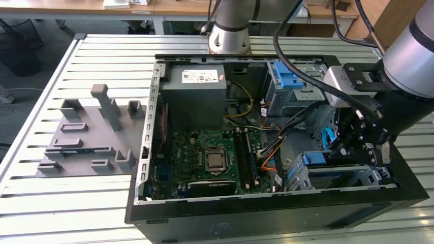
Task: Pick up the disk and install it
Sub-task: 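Insert the second disk wire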
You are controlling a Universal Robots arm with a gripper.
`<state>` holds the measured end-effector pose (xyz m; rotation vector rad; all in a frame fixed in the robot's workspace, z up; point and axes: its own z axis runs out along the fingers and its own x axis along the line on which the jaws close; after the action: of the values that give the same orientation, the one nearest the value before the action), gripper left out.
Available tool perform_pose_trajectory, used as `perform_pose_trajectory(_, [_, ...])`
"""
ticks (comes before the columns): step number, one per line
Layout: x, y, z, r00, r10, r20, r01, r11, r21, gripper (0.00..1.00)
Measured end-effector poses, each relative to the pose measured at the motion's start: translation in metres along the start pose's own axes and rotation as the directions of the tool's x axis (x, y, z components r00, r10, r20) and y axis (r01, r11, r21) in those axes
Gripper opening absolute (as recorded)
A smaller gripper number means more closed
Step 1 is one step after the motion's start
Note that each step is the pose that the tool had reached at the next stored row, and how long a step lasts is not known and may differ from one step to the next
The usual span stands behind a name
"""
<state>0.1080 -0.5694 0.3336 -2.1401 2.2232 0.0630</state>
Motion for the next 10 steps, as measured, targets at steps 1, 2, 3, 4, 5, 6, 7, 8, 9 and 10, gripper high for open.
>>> perform_pose_trajectory(1, [0.0000, -0.0002, 0.0002, 1.0000, 0.000, 0.0002, 0.000, 1.0000, 0.0000, 0.16])
perform_pose_trajectory(2, [0.0000, -0.0004, 0.0002, 1.0000, 0.000, 0.0003, 0.000, 1.0000, -0.0001, 0.16])
perform_pose_trajectory(3, [0.0000, -0.0006, 0.0003, 1.0000, 0.000, 0.0004, 0.000, 1.0000, -0.0001, 0.16])
perform_pose_trajectory(4, [0.0000, -0.0008, 0.0003, 1.0000, 0.000, 0.0003, 0.000, 1.0000, -0.0001, 0.16])
perform_pose_trajectory(5, [0.0000, -0.0009, 0.0003, 1.0000, 0.000, 0.0002, 0.000, 1.0000, 0.0000, 0.16])
perform_pose_trajectory(6, [0.0000, -0.0009, 0.0004, 1.0000, 0.000, 0.0001, 0.000, 1.0000, 0.0000, 0.16])
perform_pose_trajectory(7, [0.0000, -0.0010, 0.0007, 1.0000, 0.000, 0.0001, 0.000, 1.0000, 0.0000, 0.16])
perform_pose_trajectory(8, [0.0001, -0.0010, 0.0010, 1.0000, 0.000, 0.0001, 0.000, 1.0000, 0.0000, 0.16])
perform_pose_trajectory(9, [0.0001, -0.0010, 0.0014, 1.0000, 0.000, 0.0002, 0.000, 1.0000, 0.0000, 0.16])
perform_pose_trajectory(10, [0.0001, -0.0011, 0.0018, 1.0000, 0.000, 0.0003, 0.000, 1.0000, 0.0000, 0.16])
